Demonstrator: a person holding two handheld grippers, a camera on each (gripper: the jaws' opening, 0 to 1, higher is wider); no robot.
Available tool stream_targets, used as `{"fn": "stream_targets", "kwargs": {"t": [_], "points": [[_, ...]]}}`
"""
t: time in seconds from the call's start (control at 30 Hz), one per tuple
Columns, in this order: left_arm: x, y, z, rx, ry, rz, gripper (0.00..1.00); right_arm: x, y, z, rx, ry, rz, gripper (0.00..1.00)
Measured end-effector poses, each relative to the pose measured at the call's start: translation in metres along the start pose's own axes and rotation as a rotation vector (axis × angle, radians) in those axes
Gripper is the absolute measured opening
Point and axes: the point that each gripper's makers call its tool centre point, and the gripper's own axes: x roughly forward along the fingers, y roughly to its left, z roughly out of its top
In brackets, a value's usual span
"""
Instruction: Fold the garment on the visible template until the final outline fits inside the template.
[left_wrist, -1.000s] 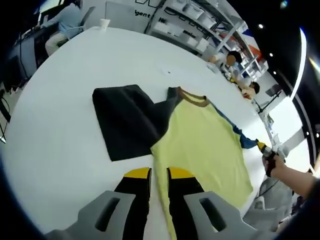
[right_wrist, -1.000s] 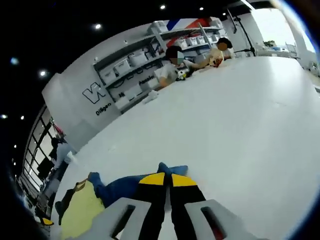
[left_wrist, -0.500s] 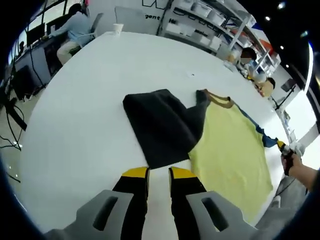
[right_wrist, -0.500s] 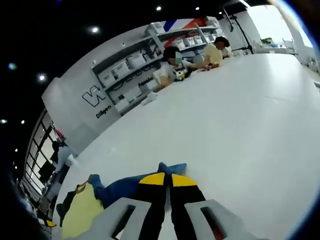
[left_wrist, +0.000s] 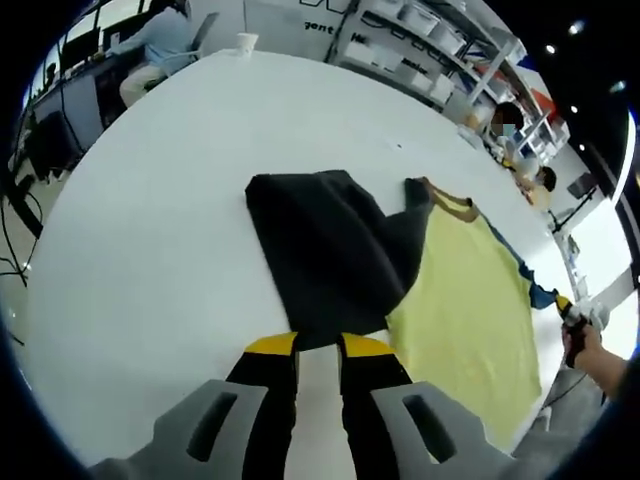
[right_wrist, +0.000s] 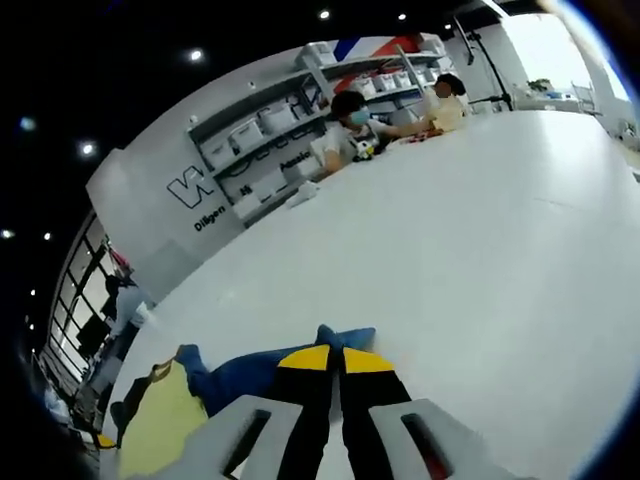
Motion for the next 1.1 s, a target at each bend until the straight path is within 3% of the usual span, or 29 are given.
{"fn": "stream_targets", "kwargs": {"t": [0.3, 0.5, 0.73, 0.83, 0.97, 1.1], "points": [[0.001, 0.007, 0.002, 0.012, -0.003, 0.028, 0.00, 0.001, 0.002, 0.000, -0.023, 0.003, 0.006, 0.00], [0.000, 0.013, 0.001, 0.016, -0.007, 0.046, 0.00, 0.002, 0.002, 0.000, -0.023, 0.002, 0.005, 0.00], [0.003, 0.004, 0.004, -0.014, -0.030, 0.045, 0.22, 0.001, 0.001, -0.001, -0.026, 0.008, 0.006, 0.00], [0.003, 0.000, 0.002, 0.033, -0.018, 0.062, 0.21, 0.001, 0.000, -0.001, -0.028, 0.009, 0.004, 0.00], [0.000, 0.001, 0.000, 0.163, -0.002, 0.106, 0.15, 0.001, 0.000, -0.001, -0.026, 0.009, 0.003, 0.00], [-0.002, -0.002, 0.000, 0.150, -0.006, 0.098, 0.11, 0.002, 0.001, -0.001, -0.025, 0.008, 0.002, 0.00]]}}
